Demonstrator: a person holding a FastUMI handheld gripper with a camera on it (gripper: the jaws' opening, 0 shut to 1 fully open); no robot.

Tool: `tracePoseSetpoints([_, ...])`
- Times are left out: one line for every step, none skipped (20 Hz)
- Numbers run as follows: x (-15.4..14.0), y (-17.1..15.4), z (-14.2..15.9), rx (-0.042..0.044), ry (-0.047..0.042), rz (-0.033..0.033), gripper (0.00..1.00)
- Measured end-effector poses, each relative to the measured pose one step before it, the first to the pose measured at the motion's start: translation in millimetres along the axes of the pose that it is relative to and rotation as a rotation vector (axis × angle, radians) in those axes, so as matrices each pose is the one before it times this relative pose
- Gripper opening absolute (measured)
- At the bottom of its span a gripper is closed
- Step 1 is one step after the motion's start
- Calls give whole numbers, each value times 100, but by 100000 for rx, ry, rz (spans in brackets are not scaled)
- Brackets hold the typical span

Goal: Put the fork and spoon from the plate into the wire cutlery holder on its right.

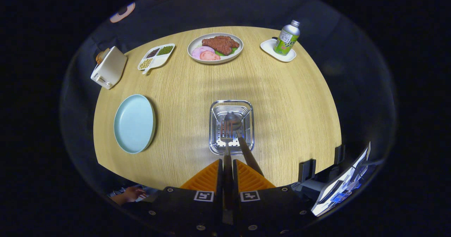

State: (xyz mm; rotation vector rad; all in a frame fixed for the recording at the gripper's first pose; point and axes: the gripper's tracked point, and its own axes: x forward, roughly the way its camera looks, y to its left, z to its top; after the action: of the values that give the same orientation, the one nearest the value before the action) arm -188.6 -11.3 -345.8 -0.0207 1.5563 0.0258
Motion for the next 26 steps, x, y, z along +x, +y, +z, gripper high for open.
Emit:
tracePoseSetpoints([-629,115,514,555,-1938,1014,13])
tracePoseSetpoints([-543,266,839,1411,-3049,2025,14])
tracePoseSetpoints([-597,499,1095,1385,-4109,2881,14])
tracePoseSetpoints([-711,363,1127,984,-4087,2144,14])
tracePoseSetpoints([-870,112,1462,-198,-5818,1485,14])
tracePoseSetpoints([-686,-288,1425,-902,-5625,-237,16])
tracePoseSetpoints([-762,-300,1425,-1263,-5296,-1024,17])
tracePoseSetpoints([-760,-364,1376,-1388,-4870,-1502,21])
tracePoseSetpoints([-661,-200,1539,-1078,-5303,-446,25])
tracePoseSetpoints([-606,-166,1450,-826,-5246,-755,33])
tracePoseSetpoints([-559,-208,1503,-610,-5202,-71,40])
tracePoseSetpoints([-475,-116,1528,-95,-5164,-146,48])
tracePoseSetpoints([-371,-85,1365,196,-5050,263,55])
tracePoseSetpoints([-475,-214,889,534,-4948,-207,62])
tracePoseSetpoints([-286,-180,1210,553,-4427,-249,69])
tracePoseSetpoints([-252,-61,1282,360,-4439,-163,76])
tracePoseSetpoints([-331,-100,1188,-29,-4517,322,77])
tracePoseSetpoints([-196,-18,1209,-339,-4512,-205,78])
tracePoseSetpoints([-255,-98,1070,-775,-4027,108,78])
tracePoseSetpoints([-86,-116,735,-1355,-2443,-833,80])
tracePoseSetpoints([-145,-299,340,-1868,-1541,-1246,81])
tracePoseSetpoints([-47,-24,640,-1787,-2322,-206,84])
tracePoseSetpoints([-66,268,839,-1140,-2916,226,84])
tracePoseSetpoints([-175,423,950,-472,-3365,1000,85])
tracePoseSetpoints([-220,345,1190,-223,-3969,977,86])
tracePoseSetpoints([-73,34,909,-511,-3479,-29,86])
